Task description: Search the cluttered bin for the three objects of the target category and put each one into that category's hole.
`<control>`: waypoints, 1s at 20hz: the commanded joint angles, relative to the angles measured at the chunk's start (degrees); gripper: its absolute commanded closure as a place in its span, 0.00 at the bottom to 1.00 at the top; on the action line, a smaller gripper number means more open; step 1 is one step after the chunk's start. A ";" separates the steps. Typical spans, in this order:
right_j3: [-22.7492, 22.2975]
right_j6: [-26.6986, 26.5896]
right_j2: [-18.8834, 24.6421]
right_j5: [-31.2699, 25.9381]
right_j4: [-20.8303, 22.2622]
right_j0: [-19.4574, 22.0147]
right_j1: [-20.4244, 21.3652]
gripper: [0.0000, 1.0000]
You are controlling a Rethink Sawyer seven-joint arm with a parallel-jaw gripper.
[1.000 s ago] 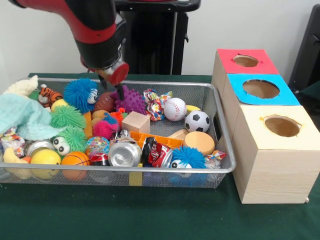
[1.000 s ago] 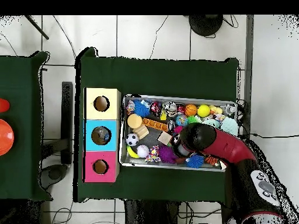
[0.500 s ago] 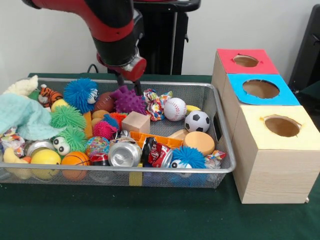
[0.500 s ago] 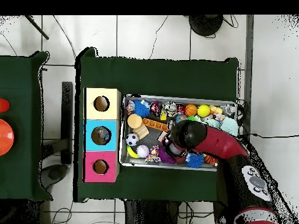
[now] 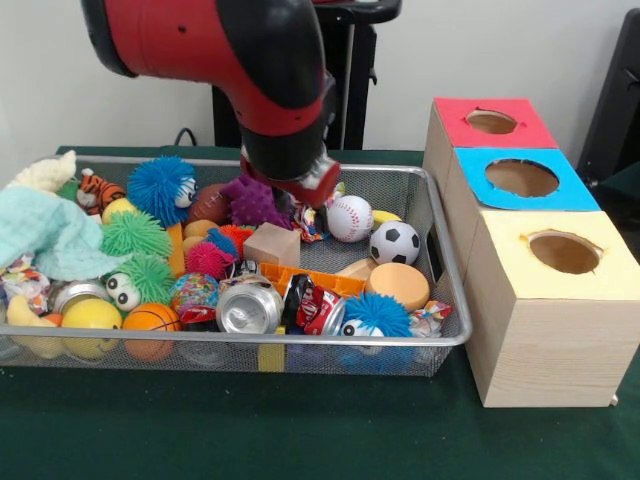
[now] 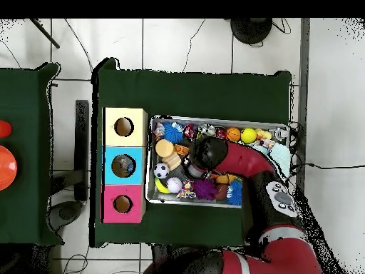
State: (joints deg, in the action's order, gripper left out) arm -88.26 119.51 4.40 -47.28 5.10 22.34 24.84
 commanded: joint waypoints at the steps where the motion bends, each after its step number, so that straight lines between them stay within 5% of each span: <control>1: 8.27 8.11 3.30 2.80 -3.88 -2.46 -1.75 0.00; 12: 7.41 9.11 3.02 4.77 -7.90 -3.75 -1.35 0.00; 20: 10.42 9.73 2.67 12.81 -8.80 -5.87 -8.16 0.00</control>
State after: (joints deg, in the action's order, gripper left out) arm -81.46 119.51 4.41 -42.12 -1.31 17.82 22.67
